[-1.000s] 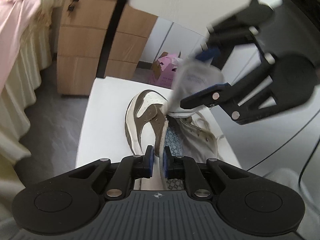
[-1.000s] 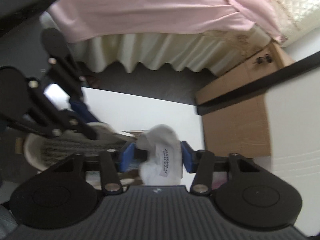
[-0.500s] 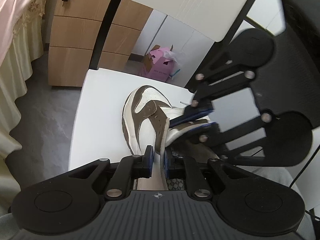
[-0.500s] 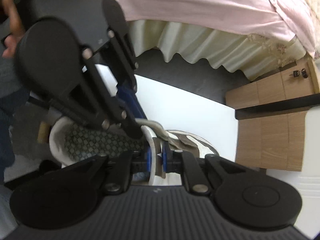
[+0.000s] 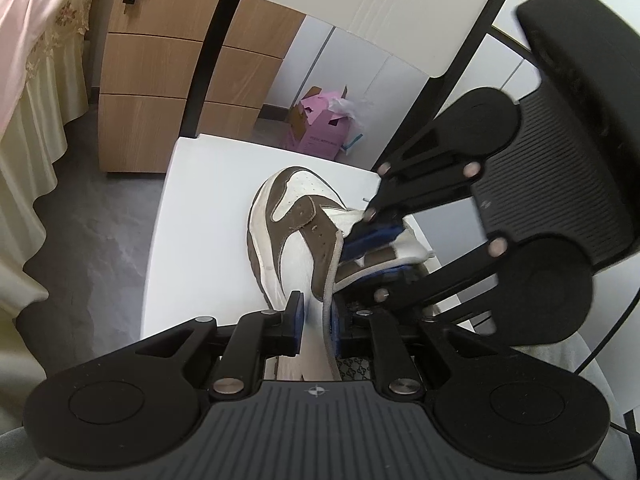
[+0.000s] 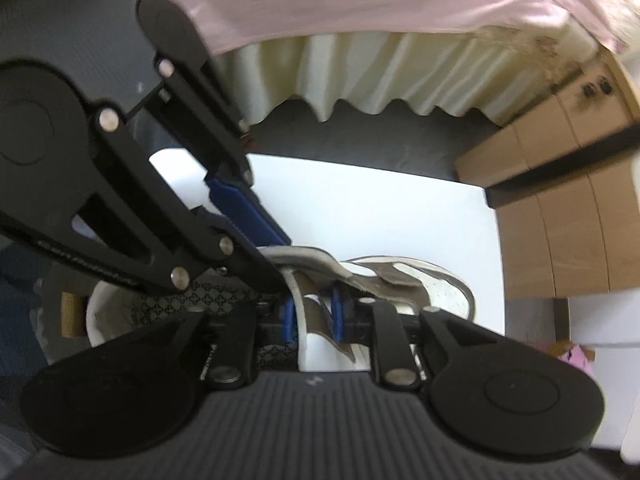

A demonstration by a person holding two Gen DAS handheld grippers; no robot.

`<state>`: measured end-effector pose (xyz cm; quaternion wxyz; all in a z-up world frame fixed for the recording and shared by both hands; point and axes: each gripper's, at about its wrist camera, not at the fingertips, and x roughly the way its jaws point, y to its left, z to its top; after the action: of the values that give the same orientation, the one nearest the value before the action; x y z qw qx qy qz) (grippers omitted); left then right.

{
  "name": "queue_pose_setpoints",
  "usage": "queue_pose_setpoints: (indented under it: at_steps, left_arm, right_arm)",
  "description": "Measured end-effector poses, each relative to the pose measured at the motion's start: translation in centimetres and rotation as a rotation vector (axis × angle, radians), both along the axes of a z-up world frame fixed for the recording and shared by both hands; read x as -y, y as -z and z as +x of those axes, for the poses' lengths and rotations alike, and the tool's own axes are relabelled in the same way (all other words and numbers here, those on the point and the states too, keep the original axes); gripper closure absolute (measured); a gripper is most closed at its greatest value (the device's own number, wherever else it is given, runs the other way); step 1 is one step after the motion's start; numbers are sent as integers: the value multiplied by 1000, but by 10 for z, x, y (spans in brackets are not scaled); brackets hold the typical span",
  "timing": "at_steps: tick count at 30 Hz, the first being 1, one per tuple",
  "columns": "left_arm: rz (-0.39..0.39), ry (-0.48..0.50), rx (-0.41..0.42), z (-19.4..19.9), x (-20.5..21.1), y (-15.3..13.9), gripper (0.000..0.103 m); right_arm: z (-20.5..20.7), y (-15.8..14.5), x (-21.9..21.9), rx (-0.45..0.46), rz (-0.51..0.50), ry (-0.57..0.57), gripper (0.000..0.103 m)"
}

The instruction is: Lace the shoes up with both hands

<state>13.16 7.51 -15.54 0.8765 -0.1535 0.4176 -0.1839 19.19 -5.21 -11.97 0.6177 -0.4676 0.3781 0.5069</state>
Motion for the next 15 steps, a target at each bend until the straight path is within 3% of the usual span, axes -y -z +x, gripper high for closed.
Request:
queue_pose_setpoints:
  at_steps: [5,8,12,15]
  left_arm:
    - [9,3,8,-5,-1,-1,87]
    - [16,2,12,-6,0,-1,87]
    - [28,4,22,-8,1,-2,87]
    - [45,5,32,-8,5,-2,86]
  right_arm:
    - [-3,-25,20,-4,97,62,60]
    - [-5,-40,35,-7,160,118,60]
    - [-2,-55,60,-42,304,295,60]
    - [-2,-57,86,-71,458,512,60]
